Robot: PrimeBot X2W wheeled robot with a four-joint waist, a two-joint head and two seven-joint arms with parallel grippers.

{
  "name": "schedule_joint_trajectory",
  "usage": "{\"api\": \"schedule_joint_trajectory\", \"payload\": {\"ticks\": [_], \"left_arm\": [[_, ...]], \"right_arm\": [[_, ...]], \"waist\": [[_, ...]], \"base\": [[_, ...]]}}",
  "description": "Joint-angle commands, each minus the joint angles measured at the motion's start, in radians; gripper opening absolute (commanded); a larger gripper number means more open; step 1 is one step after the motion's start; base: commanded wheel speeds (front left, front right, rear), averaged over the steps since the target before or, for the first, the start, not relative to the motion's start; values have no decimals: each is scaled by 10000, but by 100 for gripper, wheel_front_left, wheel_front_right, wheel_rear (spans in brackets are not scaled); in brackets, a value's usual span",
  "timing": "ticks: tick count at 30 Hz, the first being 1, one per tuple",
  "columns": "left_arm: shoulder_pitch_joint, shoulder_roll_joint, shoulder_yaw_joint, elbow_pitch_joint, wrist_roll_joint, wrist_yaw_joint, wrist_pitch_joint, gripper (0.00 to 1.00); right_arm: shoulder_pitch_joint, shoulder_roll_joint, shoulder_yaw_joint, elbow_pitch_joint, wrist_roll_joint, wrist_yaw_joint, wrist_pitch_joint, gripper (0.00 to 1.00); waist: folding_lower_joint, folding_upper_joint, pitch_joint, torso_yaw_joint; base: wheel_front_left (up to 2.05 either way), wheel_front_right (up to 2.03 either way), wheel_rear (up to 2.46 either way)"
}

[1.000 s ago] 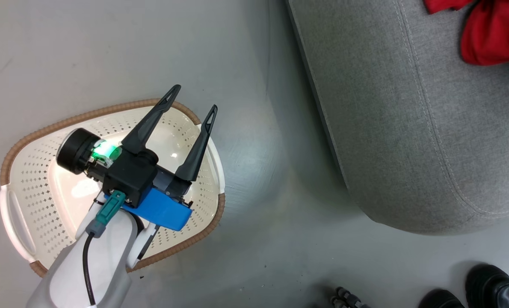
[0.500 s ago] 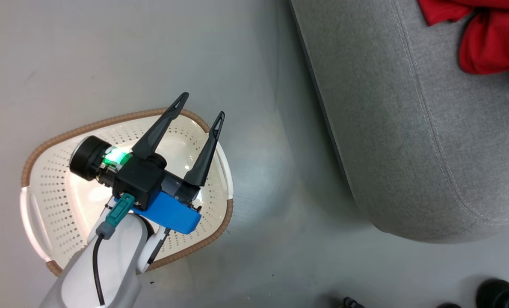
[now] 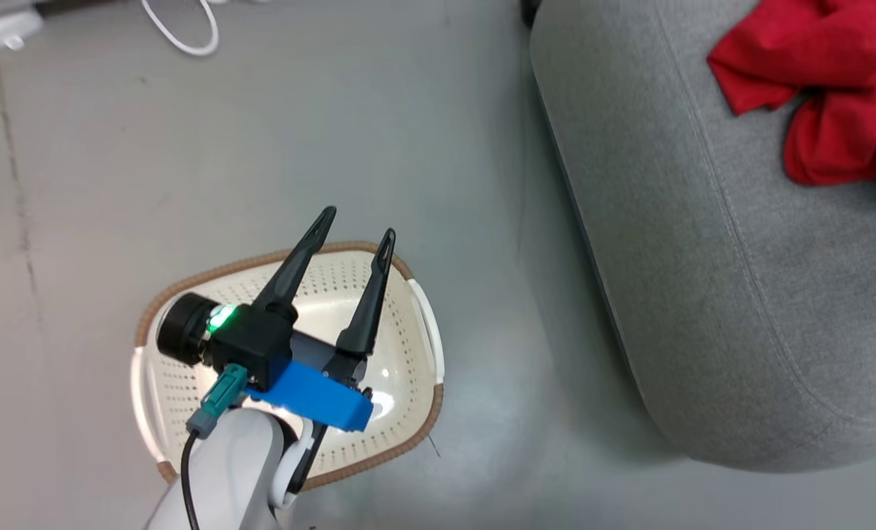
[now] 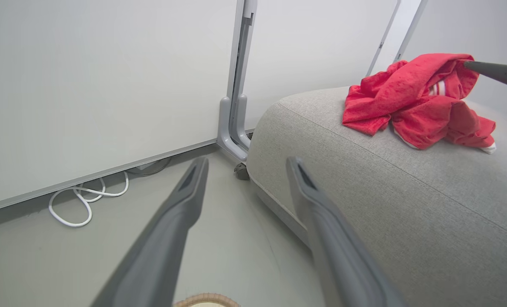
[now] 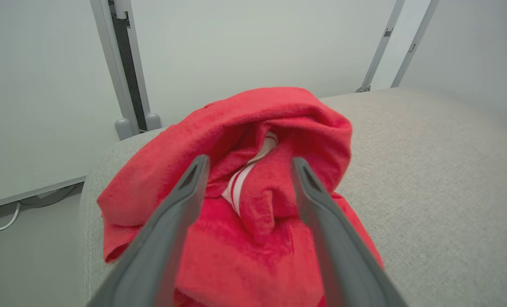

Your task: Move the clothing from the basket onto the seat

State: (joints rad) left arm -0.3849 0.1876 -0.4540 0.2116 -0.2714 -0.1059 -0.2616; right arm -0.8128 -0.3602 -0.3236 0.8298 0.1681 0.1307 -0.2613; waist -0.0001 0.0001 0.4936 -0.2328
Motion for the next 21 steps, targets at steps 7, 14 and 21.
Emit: {"api": "schedule_joint_trajectory", "payload": {"ticks": [7, 14, 21], "left_arm": [[909, -550, 656, 339, -22, -135, -47, 100], [1697, -886, 1267, 591, 55, -186, -47, 100], [2557, -1120, 2050, 693, 154, -226, -48, 100]], "right_arm": [[1403, 201, 566, -585, -246, 1, 22, 100], [2918, 713, 1080, -1635, -74, 1, 196, 100], [4497, 1382, 1700, -3073, -320, 1, 628, 100]], "waist": [[1, -1, -1755, 760], [1, -1, -2991, 1339], [1, -1, -4030, 1778]], "base": [[0, 0, 0], [0, 0, 0], [0, 0, 0]]}}
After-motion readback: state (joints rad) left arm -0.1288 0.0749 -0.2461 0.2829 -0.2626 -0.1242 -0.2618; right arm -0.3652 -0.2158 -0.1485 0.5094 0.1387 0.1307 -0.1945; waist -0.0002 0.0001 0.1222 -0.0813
